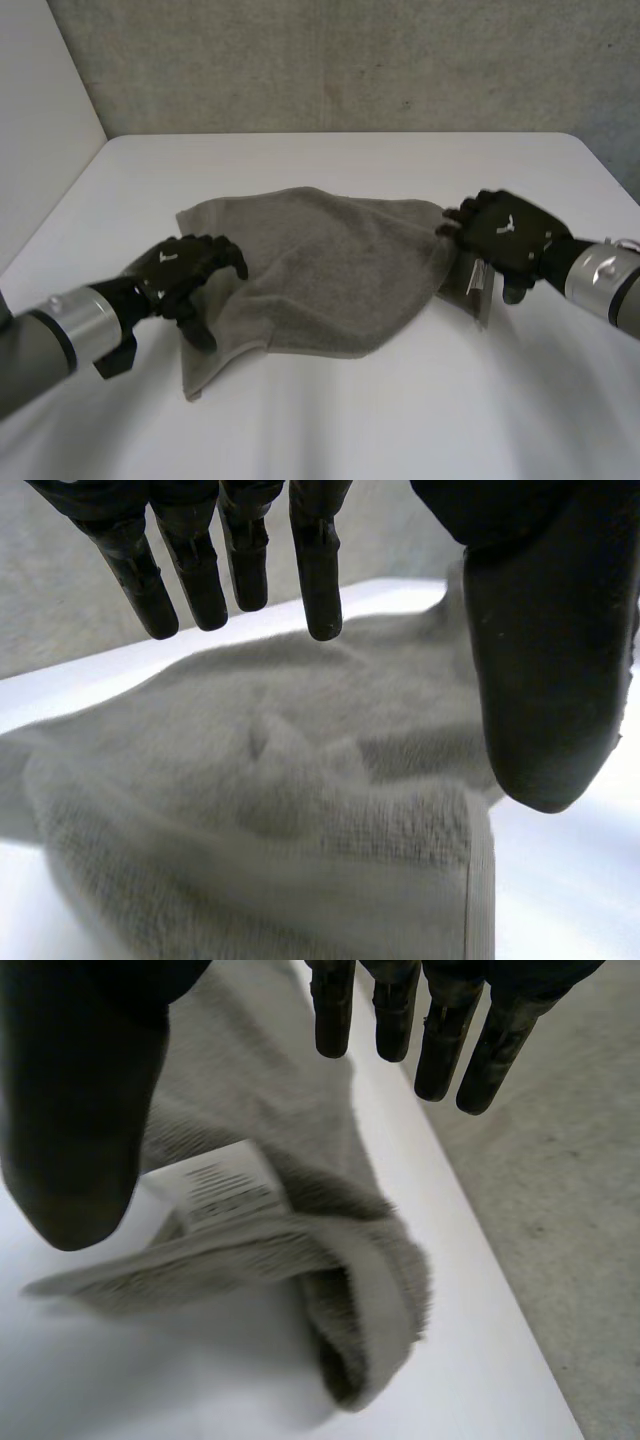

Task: Fold the towel.

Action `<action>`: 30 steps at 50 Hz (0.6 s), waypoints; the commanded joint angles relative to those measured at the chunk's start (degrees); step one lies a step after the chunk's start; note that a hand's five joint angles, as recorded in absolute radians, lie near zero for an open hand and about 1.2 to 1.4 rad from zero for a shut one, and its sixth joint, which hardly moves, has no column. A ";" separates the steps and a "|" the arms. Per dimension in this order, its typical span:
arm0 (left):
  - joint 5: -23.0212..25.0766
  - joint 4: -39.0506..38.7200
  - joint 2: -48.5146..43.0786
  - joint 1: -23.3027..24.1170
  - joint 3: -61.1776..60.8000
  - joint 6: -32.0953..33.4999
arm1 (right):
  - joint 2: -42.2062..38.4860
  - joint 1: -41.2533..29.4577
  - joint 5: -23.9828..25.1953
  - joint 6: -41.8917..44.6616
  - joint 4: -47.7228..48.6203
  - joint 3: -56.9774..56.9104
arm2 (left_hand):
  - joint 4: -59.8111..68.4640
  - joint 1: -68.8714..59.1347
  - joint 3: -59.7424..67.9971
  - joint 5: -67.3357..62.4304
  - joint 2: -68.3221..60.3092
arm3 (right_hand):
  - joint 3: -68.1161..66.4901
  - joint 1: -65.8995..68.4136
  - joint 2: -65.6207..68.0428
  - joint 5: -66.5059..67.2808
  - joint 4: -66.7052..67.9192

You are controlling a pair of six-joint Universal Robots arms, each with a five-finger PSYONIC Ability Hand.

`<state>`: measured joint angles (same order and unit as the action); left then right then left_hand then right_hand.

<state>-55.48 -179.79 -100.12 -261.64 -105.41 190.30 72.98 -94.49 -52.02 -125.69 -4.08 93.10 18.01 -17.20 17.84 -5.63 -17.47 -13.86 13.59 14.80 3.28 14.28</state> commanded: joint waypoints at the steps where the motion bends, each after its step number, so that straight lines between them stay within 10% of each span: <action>1: -11.49 -10.05 0.10 5.17 -6.91 -0.10 | 0.24 1.24 0.34 6.69 5.82 8.66 | -3.09 2.27 -2.92 0.71 2.54 | 3.86 -3.59 -4.80 -3.28 -4.28; 30: -25.11 -22.89 -11.32 15.81 -6.47 -5.55 | -3.27 2.29 1.83 6.42 42.57 24.06 | -2.92 2.11 -2.75 0.54 2.38 | -18.40 18.68 17.46 18.99 17.98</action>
<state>-78.93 -202.67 -111.27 -245.70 -111.82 184.49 71.79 -92.11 -50.26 -119.52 36.05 118.01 18.01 -17.20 17.84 -5.63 -17.47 -26.48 25.91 26.16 17.10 26.39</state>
